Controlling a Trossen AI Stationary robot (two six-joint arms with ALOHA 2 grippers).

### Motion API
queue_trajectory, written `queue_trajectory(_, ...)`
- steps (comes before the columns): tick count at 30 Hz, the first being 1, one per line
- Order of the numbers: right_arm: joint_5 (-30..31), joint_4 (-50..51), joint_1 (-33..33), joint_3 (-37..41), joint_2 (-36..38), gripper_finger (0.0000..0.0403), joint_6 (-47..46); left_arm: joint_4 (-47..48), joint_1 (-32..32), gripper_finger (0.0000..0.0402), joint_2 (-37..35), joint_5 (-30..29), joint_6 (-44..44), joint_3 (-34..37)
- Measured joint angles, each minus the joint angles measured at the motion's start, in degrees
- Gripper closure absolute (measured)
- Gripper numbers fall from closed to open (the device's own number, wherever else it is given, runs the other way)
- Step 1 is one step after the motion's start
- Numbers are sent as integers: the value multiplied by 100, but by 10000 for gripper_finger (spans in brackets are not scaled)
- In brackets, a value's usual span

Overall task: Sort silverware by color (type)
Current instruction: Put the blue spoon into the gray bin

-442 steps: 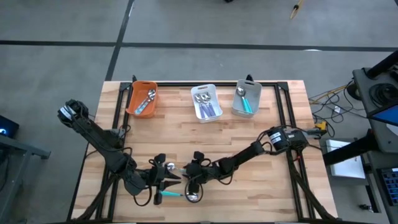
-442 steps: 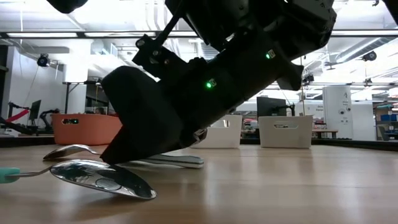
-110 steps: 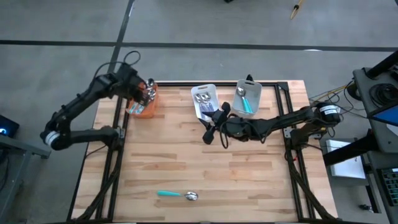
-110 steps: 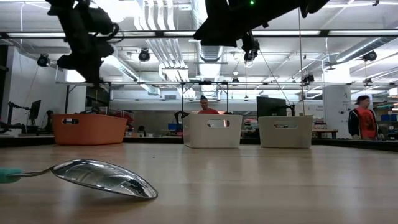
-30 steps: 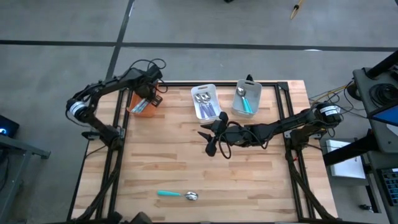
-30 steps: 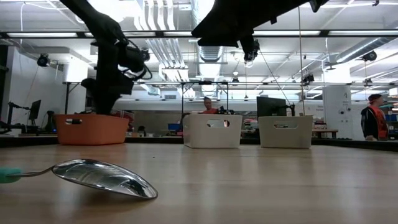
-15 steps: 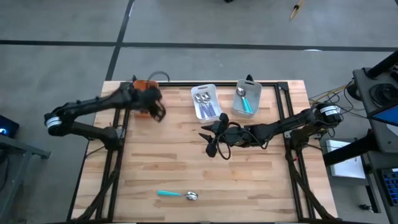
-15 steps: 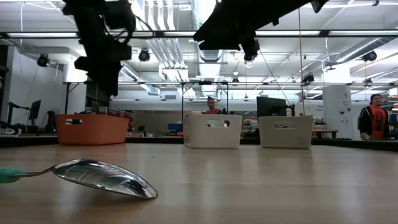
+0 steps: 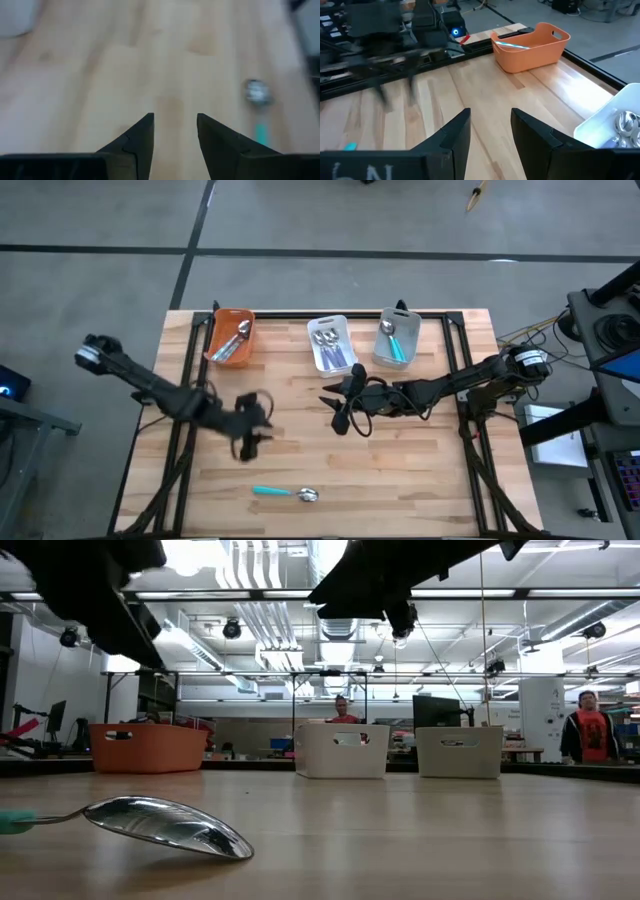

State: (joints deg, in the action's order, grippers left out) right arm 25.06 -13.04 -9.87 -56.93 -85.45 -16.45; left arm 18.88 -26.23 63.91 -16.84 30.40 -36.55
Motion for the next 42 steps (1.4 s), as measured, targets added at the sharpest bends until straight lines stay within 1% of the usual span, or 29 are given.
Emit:
queue_trajectory(4, 39, 0, 0, 0, 0, 275, 2, -732, -803, 272, 335, -396, 123, 70)
queue_trajectory(9, 43, 16, 2, 0, 0, 273, 11, -825, -1259, 272, 932, -621, 279, -184)
queue_trajectory(17, 40, 42, 0, 0, 0, 275, -7, -817, -1486, 272, 1966, -621, 314, -624)
queue_trajectory(23, -11, 55, 0, 0, 0, 270, -9, -844, -1576, 272, 2363, -574, 362, -738)
queue_trajectory(25, -115, 57, 0, 0, 0, 271, -9, -877, -1603, 272, 2483, -477, 381, -843)
queue_trajectory(29, -200, 82, -2, 0, 0, 275, -83, -859, -1688, 270, 2675, -470, 294, -1064)
queue_trajectory(32, -297, 83, -4, 2, 0, 274, -101, -856, -1759, 258, 2771, -468, 223, -1166)
queue_trajectory(38, -306, 87, -141, 2, 0, 268, -105, -892, -1876, 218, 2924, -466, 267, -1216)
queue_trajectory(42, -306, 85, -226, 2, 0, 271, -113, -1131, -1920, 208, 3027, -463, 340, -1216)
